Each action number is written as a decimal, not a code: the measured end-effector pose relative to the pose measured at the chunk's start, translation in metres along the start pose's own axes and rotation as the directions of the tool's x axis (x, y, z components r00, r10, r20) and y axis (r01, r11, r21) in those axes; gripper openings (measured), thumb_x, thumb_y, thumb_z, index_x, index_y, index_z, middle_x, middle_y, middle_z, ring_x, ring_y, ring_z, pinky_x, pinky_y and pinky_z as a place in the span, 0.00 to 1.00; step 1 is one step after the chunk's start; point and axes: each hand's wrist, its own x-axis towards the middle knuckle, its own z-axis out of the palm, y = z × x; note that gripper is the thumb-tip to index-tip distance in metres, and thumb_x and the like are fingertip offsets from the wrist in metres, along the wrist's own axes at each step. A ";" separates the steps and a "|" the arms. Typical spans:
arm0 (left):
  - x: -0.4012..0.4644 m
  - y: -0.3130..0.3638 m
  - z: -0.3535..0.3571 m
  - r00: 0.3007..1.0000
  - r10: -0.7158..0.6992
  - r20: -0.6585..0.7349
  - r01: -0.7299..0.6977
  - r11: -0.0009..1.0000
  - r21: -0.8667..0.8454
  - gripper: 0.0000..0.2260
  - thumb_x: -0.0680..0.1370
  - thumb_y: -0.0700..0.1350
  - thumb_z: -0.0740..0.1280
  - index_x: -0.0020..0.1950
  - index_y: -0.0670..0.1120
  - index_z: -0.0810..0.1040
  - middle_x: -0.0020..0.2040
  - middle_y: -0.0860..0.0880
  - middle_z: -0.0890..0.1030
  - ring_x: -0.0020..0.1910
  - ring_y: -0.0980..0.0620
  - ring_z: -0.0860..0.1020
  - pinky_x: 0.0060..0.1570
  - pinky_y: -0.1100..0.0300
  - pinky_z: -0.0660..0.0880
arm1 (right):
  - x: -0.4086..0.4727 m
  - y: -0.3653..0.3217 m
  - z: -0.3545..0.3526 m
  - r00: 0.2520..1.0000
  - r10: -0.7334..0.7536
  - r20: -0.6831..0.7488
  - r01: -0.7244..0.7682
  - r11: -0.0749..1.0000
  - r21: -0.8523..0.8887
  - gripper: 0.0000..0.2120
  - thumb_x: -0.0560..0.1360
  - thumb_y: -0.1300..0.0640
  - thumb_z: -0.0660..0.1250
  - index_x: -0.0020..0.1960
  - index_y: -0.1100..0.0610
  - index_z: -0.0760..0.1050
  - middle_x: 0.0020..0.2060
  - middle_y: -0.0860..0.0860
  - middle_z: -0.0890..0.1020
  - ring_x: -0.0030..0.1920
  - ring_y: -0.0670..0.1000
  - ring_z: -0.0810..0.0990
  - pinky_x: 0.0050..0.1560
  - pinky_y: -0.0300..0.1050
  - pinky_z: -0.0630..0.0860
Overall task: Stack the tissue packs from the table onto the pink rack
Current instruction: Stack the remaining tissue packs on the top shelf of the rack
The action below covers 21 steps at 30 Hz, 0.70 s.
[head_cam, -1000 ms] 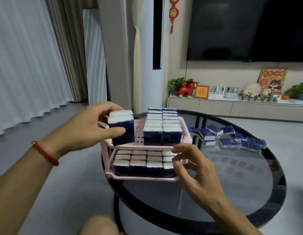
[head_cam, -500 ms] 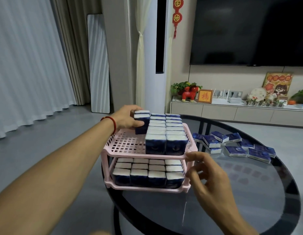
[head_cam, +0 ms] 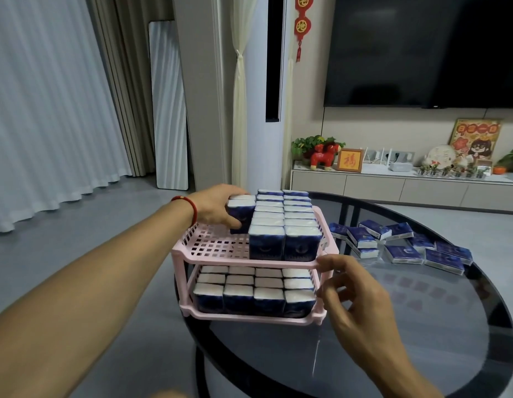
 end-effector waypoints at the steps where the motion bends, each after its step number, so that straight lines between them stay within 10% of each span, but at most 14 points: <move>1: 0.000 0.001 0.001 0.999 0.017 -0.028 -0.016 0.999 0.051 0.25 0.71 0.39 0.79 0.65 0.53 0.78 0.59 0.53 0.83 0.59 0.51 0.80 0.61 0.51 0.76 | 0.000 0.000 0.000 1.000 -0.001 -0.002 0.001 1.000 -0.001 0.21 0.76 0.70 0.67 0.55 0.44 0.78 0.44 0.43 0.83 0.40 0.48 0.83 0.35 0.39 0.79; 10: 0.006 -0.004 0.009 0.994 0.031 -0.108 -0.029 0.999 0.022 0.32 0.71 0.38 0.78 0.72 0.53 0.72 0.64 0.52 0.79 0.62 0.49 0.79 0.63 0.51 0.78 | 0.000 0.000 -0.001 1.000 -0.018 -0.013 0.018 1.000 -0.007 0.20 0.75 0.72 0.67 0.55 0.46 0.79 0.47 0.42 0.84 0.41 0.48 0.83 0.36 0.33 0.76; 21: 0.000 -0.006 0.010 0.994 -0.051 -0.094 0.047 0.998 -0.052 0.46 0.74 0.38 0.77 0.84 0.52 0.53 0.60 0.52 0.71 0.55 0.51 0.76 0.41 0.69 0.73 | 0.002 -0.002 -0.003 1.000 -0.019 -0.018 0.019 1.000 -0.017 0.21 0.75 0.71 0.67 0.55 0.45 0.78 0.46 0.41 0.84 0.40 0.47 0.83 0.34 0.33 0.76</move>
